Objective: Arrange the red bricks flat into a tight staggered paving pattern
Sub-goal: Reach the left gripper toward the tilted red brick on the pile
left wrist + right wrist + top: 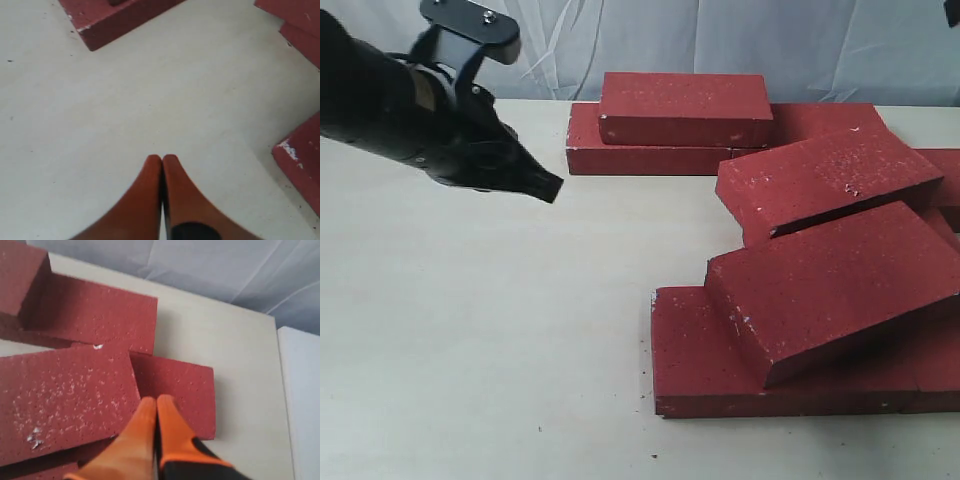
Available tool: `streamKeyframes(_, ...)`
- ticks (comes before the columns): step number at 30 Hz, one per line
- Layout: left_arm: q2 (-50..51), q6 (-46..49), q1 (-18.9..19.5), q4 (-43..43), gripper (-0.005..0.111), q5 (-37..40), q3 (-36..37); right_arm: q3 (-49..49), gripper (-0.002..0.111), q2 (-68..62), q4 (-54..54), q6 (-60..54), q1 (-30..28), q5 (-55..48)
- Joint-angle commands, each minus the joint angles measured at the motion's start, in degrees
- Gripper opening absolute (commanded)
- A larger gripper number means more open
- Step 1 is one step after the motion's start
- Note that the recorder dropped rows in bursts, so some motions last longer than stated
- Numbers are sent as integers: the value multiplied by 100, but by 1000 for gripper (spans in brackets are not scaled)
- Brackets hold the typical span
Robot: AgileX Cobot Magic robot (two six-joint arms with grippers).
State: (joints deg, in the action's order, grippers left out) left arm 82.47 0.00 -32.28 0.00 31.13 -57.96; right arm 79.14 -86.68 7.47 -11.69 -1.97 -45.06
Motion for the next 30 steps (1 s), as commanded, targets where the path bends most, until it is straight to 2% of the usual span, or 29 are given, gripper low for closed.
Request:
streamKeyframes(1,675,908,-58,-1028,0,-13,-328,414,-1,-672,-1179,-1021,-582,-372)
streamKeyframes(5,1120,1937,-58,-2070,0,-65,-611,595,-1,-1147,-1994,-1558,-1021,-489)
streamKeyframes(8,1639,2681,-58,-2781,0,-52,-988,632,-1,-1553,-1683,-1593,-1070,-351)
streamKeyframes(13,2518,2812,-188,-2909,0,-82,-1717,772,-1,-2292,-1479,-1593,-1070,195)
streamKeyframes(18,3109,2923,-382,-2996,0,-71,-2363,1411,-1,-2971,-1479,-1570,-1070,-320)
streamKeyframes(30,4088,2923,-706,-3055,0,361,-3603,1462,-1,-3386,-1312,-1560,-1070,-191)
